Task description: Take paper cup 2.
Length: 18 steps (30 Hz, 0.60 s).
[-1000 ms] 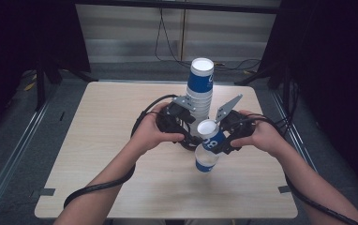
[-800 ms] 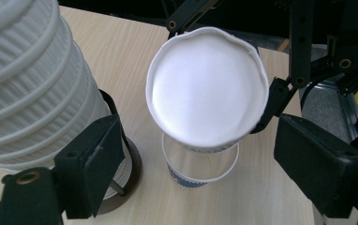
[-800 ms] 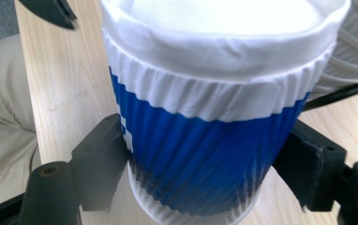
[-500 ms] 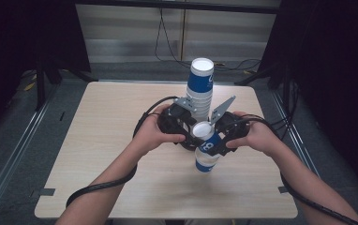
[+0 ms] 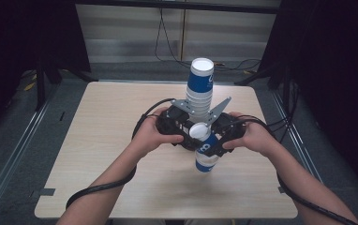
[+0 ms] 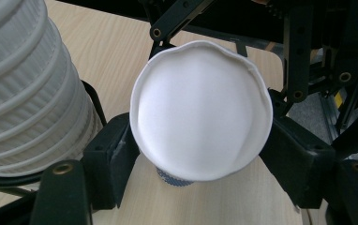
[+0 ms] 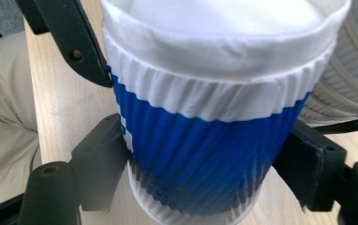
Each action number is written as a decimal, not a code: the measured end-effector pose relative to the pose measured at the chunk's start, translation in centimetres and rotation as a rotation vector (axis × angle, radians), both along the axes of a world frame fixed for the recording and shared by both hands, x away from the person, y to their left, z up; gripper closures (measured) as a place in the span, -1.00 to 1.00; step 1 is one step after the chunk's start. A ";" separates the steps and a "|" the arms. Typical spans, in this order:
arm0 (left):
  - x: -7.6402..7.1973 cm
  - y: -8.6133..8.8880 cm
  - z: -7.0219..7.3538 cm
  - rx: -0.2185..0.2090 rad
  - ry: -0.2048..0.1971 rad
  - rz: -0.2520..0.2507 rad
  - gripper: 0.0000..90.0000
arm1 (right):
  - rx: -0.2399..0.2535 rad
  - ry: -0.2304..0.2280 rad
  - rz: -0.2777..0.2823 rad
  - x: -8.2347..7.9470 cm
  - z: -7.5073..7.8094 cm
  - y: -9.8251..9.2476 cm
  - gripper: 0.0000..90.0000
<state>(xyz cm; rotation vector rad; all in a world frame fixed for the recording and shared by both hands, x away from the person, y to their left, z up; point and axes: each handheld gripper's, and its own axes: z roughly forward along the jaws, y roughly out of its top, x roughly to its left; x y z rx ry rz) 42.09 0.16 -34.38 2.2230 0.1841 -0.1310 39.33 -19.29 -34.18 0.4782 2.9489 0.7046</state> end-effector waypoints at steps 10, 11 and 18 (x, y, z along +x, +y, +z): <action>0.0 0.3 0.0 -0.004 0.004 0.008 -0.38 | -0.003 0.000 0.008 0.1 0.0 0.4 -0.50; 0.0 0.3 0.0 -0.001 0.007 0.007 -0.38 | -0.004 0.000 0.011 0.0 -0.1 0.4 -0.50; 0.1 0.0 -0.3 -0.010 0.038 0.003 -0.51 | -0.007 -0.002 0.034 -0.1 -0.2 0.9 -0.50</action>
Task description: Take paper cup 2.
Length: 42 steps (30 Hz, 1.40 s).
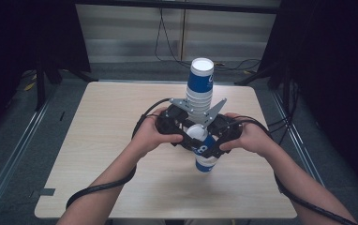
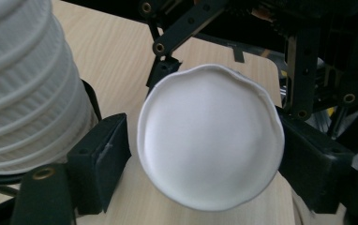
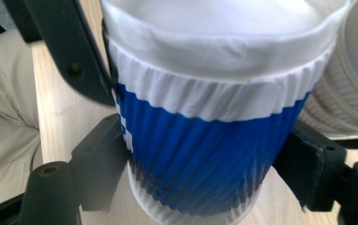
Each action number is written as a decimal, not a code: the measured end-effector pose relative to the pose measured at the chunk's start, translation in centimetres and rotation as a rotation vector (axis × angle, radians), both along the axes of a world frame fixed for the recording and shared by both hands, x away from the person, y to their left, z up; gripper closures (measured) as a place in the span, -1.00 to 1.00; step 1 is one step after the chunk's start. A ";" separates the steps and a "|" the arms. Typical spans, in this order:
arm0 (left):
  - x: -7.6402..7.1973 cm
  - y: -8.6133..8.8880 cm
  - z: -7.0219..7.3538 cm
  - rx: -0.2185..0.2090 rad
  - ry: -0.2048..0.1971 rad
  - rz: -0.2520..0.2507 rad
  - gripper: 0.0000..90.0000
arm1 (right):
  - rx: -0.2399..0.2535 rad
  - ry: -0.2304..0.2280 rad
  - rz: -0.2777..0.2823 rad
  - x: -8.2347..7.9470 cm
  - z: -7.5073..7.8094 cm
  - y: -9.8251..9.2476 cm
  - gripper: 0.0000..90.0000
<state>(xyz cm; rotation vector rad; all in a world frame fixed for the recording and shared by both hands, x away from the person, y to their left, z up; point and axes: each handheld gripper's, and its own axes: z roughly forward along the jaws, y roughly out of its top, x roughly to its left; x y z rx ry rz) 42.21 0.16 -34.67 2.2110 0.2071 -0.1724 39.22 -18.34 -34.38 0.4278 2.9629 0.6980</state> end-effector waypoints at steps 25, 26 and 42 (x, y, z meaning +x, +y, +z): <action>0.1 2.5 0.4 -0.043 0.043 0.053 -0.38 | 0.164 -0.063 -0.063 -0.5 -0.7 -1.2 -0.75; 0.1 2.6 0.4 -0.045 0.047 0.056 -0.37 | 0.168 -0.065 -0.061 -0.5 -0.7 -1.2 -0.75; 0.3 3.4 0.7 -0.039 0.038 0.068 -0.37 | 0.232 -0.072 -0.119 -0.6 -1.6 -2.0 -0.78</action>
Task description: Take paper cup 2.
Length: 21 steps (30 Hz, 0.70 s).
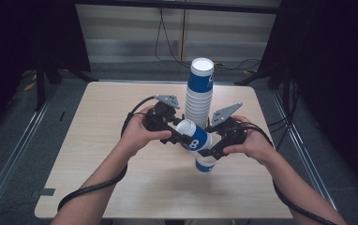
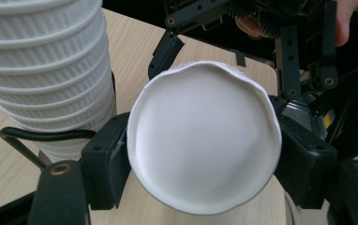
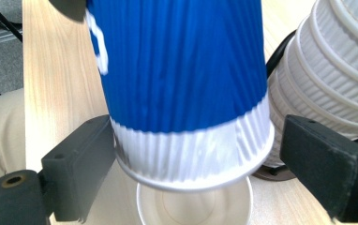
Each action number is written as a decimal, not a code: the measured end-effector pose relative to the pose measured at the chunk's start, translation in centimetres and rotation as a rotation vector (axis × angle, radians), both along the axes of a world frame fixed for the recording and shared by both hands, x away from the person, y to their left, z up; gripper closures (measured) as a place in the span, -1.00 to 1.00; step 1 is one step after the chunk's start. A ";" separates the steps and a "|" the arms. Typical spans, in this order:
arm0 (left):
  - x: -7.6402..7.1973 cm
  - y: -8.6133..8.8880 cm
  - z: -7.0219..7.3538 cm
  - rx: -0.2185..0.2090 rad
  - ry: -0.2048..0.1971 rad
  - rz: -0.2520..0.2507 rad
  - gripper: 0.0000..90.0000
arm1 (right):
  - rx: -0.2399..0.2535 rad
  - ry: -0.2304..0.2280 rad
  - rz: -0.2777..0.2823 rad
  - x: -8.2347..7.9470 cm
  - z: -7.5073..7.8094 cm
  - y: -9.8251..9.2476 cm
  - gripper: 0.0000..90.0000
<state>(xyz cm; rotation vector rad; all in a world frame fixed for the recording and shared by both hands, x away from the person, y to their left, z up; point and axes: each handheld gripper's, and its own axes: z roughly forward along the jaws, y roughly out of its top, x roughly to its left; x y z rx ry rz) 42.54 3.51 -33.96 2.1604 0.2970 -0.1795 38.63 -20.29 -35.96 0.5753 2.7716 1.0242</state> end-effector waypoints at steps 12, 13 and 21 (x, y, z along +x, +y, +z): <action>0.1 0.7 0.7 -0.018 0.006 0.015 -0.37 | 0.007 -0.019 0.004 0.0 -0.6 -0.1 -0.78; 0.1 0.7 0.7 -0.014 0.007 0.014 -0.37 | 0.005 -0.017 0.005 0.0 -0.6 -0.1 -0.78; 0.2 0.6 0.4 -0.035 0.020 0.011 -0.37 | 0.015 -0.017 0.018 0.2 -0.7 0.3 -0.78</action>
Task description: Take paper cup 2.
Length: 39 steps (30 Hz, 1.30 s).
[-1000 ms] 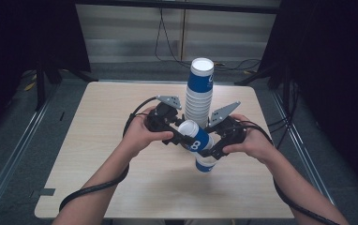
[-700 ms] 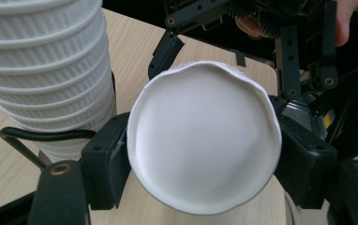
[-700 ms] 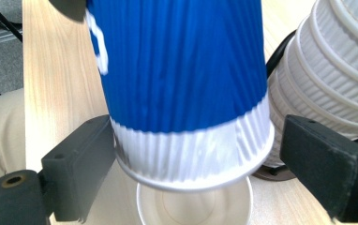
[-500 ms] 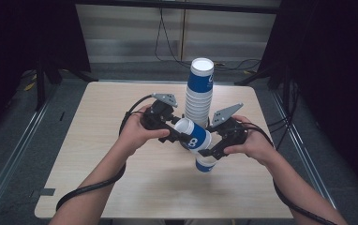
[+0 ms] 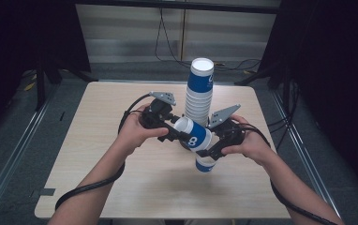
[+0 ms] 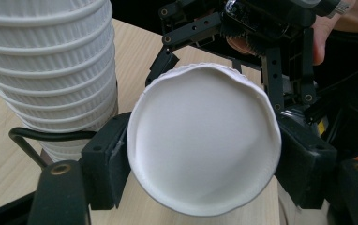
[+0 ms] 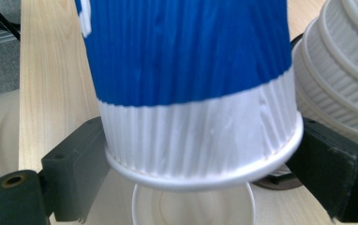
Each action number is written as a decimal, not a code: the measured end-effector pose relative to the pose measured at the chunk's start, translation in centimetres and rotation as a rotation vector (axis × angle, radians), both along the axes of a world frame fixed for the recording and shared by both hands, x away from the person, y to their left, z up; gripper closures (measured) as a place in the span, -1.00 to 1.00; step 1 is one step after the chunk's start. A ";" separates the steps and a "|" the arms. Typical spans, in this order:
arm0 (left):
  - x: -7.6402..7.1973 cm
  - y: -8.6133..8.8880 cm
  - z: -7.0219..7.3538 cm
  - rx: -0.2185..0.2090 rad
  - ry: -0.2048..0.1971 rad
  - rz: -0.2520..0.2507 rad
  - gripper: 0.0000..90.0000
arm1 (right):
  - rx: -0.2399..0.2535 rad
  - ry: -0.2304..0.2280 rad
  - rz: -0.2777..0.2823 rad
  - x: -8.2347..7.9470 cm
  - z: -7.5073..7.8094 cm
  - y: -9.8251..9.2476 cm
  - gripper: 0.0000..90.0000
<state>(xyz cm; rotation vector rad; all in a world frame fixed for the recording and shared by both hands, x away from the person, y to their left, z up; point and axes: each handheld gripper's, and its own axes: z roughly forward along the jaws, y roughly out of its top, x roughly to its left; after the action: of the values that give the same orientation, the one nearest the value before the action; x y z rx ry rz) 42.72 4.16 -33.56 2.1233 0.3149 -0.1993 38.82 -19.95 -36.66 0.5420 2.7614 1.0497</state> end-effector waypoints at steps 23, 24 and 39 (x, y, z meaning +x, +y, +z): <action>0.2 -0.1 -0.3 -0.016 0.012 0.003 -0.37 | 0.022 0.020 0.007 0.0 -0.4 1.2 -0.78; 0.2 -0.1 -0.3 -0.016 0.009 0.000 -0.37 | 0.021 0.021 0.001 0.0 -0.3 1.2 -0.78; -0.1 0.1 -0.9 -0.008 -0.023 -0.029 -0.37 | -0.052 0.033 0.029 0.2 -0.2 1.7 -0.61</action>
<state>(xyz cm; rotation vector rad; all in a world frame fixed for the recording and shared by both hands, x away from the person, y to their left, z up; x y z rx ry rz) 42.65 4.27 -34.50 2.1215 0.2690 -0.1927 39.04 -18.24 -36.89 0.5185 2.8244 0.9804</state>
